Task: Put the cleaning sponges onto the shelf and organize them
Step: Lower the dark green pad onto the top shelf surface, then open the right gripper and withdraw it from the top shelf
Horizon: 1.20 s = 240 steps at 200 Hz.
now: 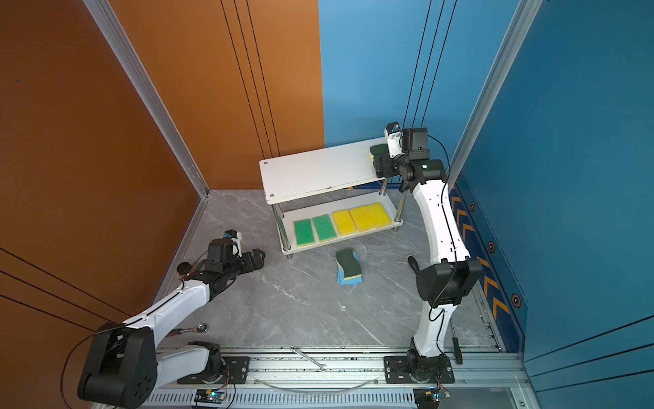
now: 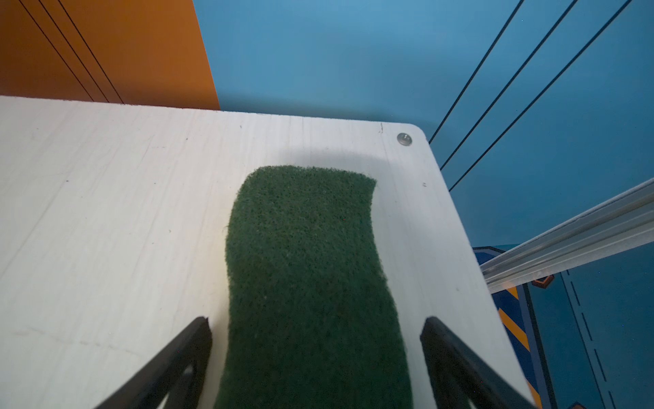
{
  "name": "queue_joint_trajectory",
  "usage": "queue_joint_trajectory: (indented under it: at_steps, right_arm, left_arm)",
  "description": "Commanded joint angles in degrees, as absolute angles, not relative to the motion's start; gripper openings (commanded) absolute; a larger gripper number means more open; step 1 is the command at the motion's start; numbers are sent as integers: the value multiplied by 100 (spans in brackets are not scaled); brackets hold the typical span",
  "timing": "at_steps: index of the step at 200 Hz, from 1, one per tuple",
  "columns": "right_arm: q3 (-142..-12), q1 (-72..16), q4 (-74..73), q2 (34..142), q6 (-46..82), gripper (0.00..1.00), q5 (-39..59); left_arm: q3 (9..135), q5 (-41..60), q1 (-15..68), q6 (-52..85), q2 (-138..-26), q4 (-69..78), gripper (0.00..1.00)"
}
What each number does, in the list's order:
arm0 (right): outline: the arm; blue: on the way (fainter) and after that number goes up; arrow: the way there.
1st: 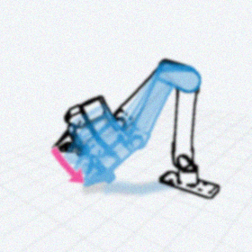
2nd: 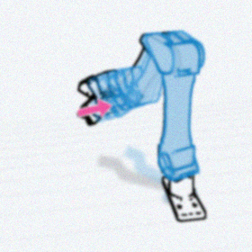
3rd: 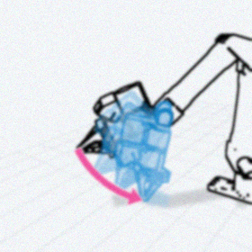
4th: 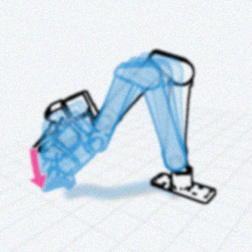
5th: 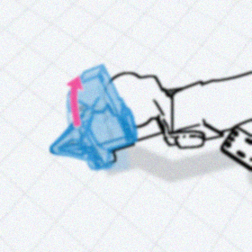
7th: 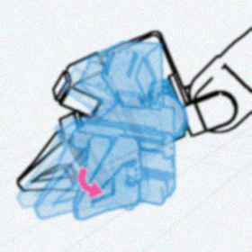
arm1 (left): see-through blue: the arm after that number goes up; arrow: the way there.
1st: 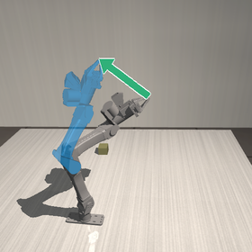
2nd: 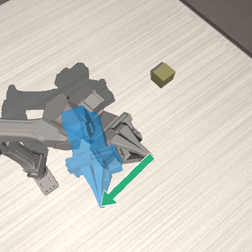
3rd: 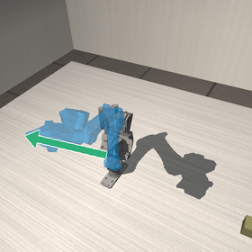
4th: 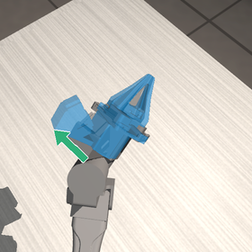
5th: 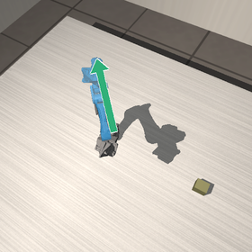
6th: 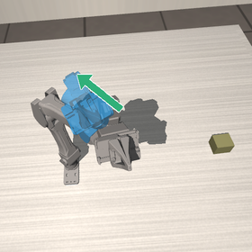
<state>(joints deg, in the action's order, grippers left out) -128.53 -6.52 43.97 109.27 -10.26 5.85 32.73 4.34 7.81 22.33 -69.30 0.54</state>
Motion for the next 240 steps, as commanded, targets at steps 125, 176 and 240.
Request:
queue_joint_trajectory:
  at_steps: [125,176,240]
  right_arm:
    - [-11306,-644,4212,9170,-173,100,696]
    - [-9474,-981,3786,8033,409,100,816]
    - [-7693,-1186,3587,7002,1084,100,1066]
  left_arm:
    - [3322,561,729,2251,-7082,237,98]
    - [3404,523,732,2241,-7209,330,97]
    - [3322,468,729,2344,-7285,509,98]
